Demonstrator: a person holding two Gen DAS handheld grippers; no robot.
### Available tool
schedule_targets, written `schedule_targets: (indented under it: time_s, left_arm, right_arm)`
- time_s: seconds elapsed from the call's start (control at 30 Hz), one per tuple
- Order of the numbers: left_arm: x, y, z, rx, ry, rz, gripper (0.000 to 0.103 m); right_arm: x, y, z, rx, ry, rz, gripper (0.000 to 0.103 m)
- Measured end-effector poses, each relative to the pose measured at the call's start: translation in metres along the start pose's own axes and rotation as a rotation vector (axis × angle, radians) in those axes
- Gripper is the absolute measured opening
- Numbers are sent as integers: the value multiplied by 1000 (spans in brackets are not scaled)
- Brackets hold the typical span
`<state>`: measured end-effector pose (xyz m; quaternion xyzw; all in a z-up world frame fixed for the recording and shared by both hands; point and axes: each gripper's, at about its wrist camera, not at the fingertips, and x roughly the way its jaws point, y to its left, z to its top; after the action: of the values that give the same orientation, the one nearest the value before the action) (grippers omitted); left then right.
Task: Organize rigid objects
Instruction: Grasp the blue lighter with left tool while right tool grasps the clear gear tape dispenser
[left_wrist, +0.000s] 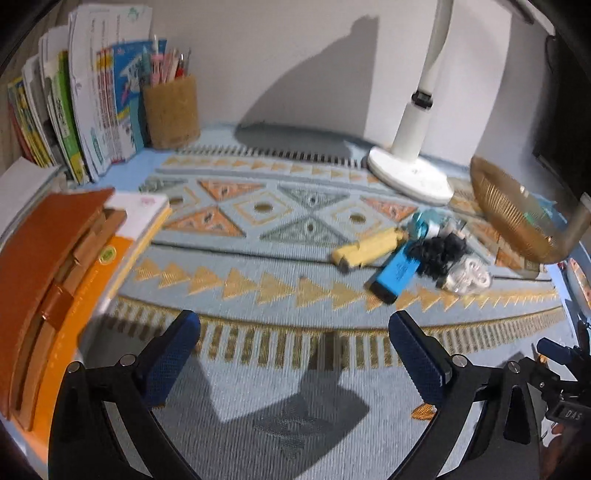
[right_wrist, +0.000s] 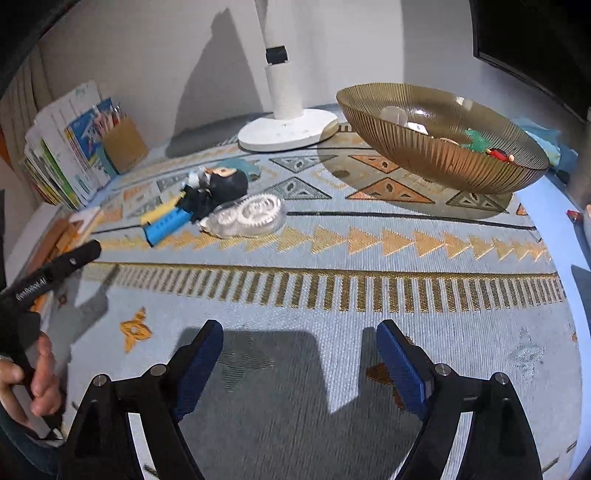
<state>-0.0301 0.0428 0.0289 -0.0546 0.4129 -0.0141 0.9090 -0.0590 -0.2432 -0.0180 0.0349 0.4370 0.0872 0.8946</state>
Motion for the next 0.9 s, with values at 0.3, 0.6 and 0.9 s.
schedule_targets:
  time_s: [0.3,0.6,0.9]
  left_arm:
    - [9,3,-2,-15,47,-25,102]
    - [15,4,0,-24,74,-37,102]
    - [30,-44,24,191,162,-241,101]
  right_arm:
    - [6,5,-1,-37,28,-7,91]
    - [11,17,0,-102,61,-22,92]
    - [27,38,36,-322,118,28,92]
